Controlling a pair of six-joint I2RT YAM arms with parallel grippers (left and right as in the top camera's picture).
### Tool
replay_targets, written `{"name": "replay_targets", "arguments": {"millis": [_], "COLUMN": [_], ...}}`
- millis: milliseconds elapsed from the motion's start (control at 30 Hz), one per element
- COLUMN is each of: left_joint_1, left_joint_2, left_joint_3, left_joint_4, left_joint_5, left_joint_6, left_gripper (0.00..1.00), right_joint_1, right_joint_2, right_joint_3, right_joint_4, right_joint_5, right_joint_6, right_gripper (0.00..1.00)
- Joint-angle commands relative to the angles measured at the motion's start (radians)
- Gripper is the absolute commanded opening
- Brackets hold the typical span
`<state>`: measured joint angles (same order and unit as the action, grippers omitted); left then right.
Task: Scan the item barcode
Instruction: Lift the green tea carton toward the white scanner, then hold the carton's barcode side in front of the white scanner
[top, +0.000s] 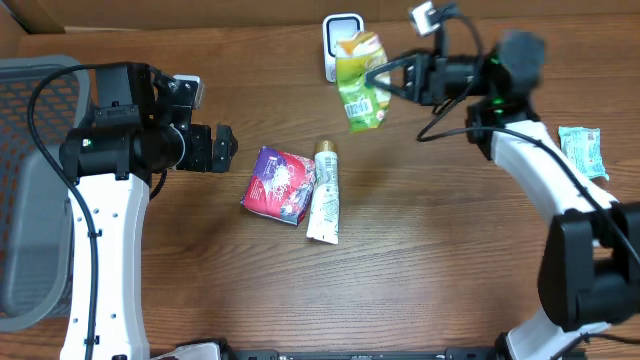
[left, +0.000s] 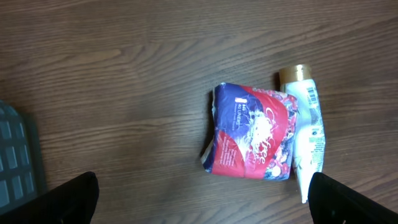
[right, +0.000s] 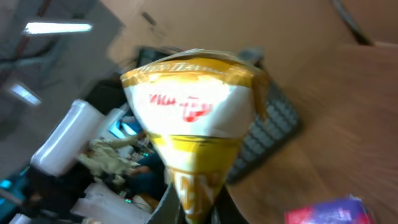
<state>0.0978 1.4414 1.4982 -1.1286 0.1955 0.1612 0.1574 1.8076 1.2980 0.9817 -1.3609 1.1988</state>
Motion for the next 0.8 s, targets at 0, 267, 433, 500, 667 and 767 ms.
{"name": "replay_targets", "arguments": {"millis": [0,267,433,500,667,767], "left_joint_1": [-0.006,-0.006,-0.006,-0.006,-0.006,-0.006], "left_joint_2": [0.0,0.0,0.0,0.0,0.0,0.0], "left_joint_3": [0.002,0.002,0.002,0.002,0.002,0.002], "left_joint_4": [0.003,0.003,0.003,0.003,0.003,0.003], "left_joint_5": [0.011,0.011,0.011,0.011,0.011,0.011], "left_joint_6": [0.018,0.018,0.018,0.018,0.018,0.018], "left_gripper": [0.99,0.99,1.0,1.0,1.0,0.99], "right_joint_1": [-0.03,-0.054,-0.054,-0.054,-0.054,-0.054], "right_joint_2": [-0.048,-0.048,-0.048,-0.048,-0.048,-0.048], "right_joint_3": [0.027,0.027,0.027,0.027,0.027,0.027], "right_joint_4": [0.152,0.029,-0.096,-0.133,-0.22,-0.299], "right_joint_5": [0.045,0.095,0.103,0.103,0.093,0.089], "right_joint_6": [0.453,0.472,0.36,0.313,0.211,0.119], "right_gripper": [0.04,0.04,0.04,0.04,0.04,0.04]}}
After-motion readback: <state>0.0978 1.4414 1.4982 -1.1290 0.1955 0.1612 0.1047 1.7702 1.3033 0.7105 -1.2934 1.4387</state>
